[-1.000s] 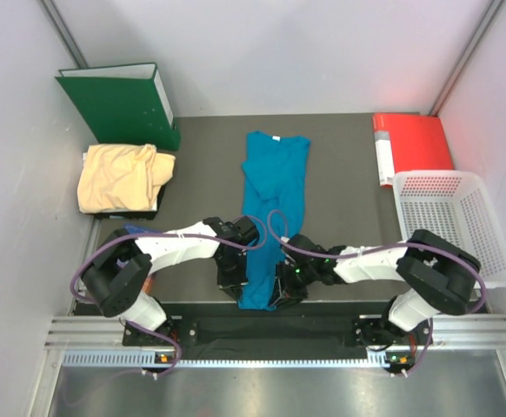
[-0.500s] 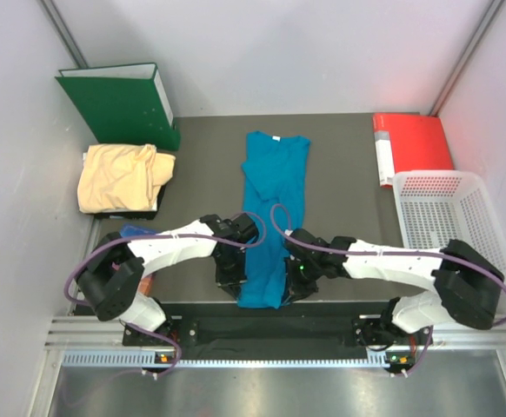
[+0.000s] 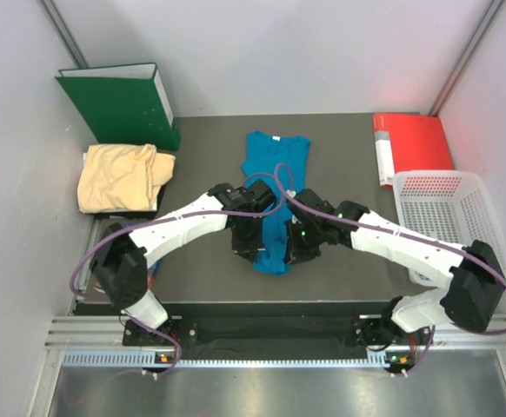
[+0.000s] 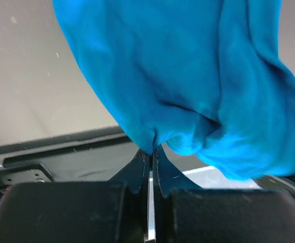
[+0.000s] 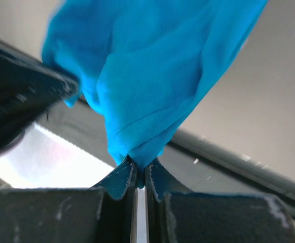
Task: Fold and stack the t-shirts
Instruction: Fold the tshirt
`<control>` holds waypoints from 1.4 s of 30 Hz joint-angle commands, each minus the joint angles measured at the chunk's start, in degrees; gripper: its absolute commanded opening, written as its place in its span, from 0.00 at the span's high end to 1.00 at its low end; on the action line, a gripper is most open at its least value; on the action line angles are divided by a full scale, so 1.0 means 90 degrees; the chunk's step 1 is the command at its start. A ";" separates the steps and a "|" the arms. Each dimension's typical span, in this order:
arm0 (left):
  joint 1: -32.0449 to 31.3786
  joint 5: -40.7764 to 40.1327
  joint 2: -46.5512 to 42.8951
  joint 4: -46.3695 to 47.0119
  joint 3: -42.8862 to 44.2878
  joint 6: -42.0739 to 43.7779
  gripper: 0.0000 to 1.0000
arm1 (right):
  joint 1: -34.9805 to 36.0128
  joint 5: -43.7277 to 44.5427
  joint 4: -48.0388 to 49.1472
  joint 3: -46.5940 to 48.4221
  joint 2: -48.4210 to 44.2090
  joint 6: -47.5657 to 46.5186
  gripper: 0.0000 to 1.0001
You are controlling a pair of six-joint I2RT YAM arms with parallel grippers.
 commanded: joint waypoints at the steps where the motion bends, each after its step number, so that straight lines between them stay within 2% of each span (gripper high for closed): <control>1: 0.0192 -0.0393 0.0466 -0.0385 0.0583 0.0329 1.00 | -0.0606 0.0432 -0.0478 0.0784 0.0395 -0.0927 1.00; 12: 0.1432 -0.0394 0.1472 -0.0239 0.1843 0.1197 1.00 | -0.1827 0.0286 -0.0254 0.2004 0.1830 -0.2051 1.00; 20: 0.2008 -0.0111 0.2878 -0.0258 0.3278 0.1803 1.00 | -0.2511 0.0032 -0.0204 0.3010 0.3118 -0.2482 1.00; 27: 0.2282 0.0338 0.4166 -0.0502 0.4713 0.2106 1.00 | -0.2980 -0.0261 -0.0507 0.4532 0.4301 -0.2668 0.98; 28: 0.2360 0.0387 0.4275 -0.0532 0.5072 0.2145 0.94 | -0.3029 -0.0358 -0.0537 0.4671 0.4428 -0.2677 0.97; 29: 0.2409 0.0388 0.4382 -0.0590 0.5269 0.2175 0.59 | -0.3136 -0.0417 -0.0508 0.4798 0.4642 -0.2639 0.96; 30: 0.2457 0.0359 0.4528 -0.0697 0.5465 0.2185 0.43 | -0.3195 -0.0524 -0.0421 0.4934 0.4721 -0.2561 0.90; 31: 0.2555 0.0339 0.4559 -0.0727 0.5776 0.2204 0.19 | -0.3263 -0.0911 -0.0072 0.4965 0.4799 -0.2521 0.86; 32: 0.2623 0.0262 0.4559 -0.0717 0.5866 0.2214 0.01 | -0.3419 -0.1089 0.0145 0.4955 0.4916 -0.2444 0.79; 33: 0.2701 0.0261 0.4463 -0.0572 0.5896 0.2243 0.01 | -0.3517 -0.1246 0.0340 0.4926 0.4956 -0.2163 0.64; 34: 0.2857 0.0261 0.4404 -0.0484 0.5867 0.2243 0.01 | -0.3595 -0.1586 0.0893 0.4839 0.5005 -0.1966 0.58; 35: 0.2945 0.0280 0.4335 -0.0396 0.5838 0.2253 0.01 | -0.3799 -0.1686 0.1160 0.4741 0.4995 -0.1752 0.47; 38: 0.3307 0.0368 0.4052 0.0043 0.5507 0.2302 0.01 | -0.4122 -0.1892 0.2205 0.4283 0.4908 -0.0931 0.38; 42: 0.3726 0.0651 0.3807 0.0463 0.4980 0.2497 0.01 | -0.4221 -0.1580 0.2394 0.4554 0.4781 -0.0978 0.34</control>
